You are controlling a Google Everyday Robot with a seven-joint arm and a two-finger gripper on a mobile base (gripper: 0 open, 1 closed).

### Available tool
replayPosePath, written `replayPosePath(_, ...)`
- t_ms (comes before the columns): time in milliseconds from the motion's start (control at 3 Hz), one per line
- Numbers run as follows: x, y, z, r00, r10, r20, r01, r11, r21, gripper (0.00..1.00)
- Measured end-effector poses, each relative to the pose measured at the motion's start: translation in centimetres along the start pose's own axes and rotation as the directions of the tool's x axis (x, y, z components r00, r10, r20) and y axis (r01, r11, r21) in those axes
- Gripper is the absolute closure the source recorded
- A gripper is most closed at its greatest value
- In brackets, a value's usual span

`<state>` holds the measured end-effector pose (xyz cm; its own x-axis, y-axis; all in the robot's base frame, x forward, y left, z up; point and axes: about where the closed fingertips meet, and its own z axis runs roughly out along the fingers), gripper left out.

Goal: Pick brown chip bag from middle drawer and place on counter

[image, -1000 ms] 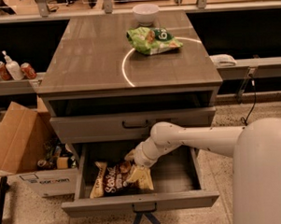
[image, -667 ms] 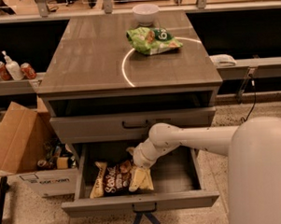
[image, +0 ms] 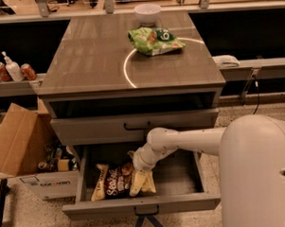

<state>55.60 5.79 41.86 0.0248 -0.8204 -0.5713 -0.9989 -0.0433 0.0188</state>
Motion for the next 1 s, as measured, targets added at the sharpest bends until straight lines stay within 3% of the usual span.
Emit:
replayPosePath(667, 0.7, -0.5, 2.7, 0.999, 0.019, -0.046, -0.020, 0.9998, -0.007, 0.00)
replayPosePath(1000, 0.7, -0.7, 3.7, 0.997, 0.019, -0.069, -0.020, 0.9997, -0.015, 0.18)
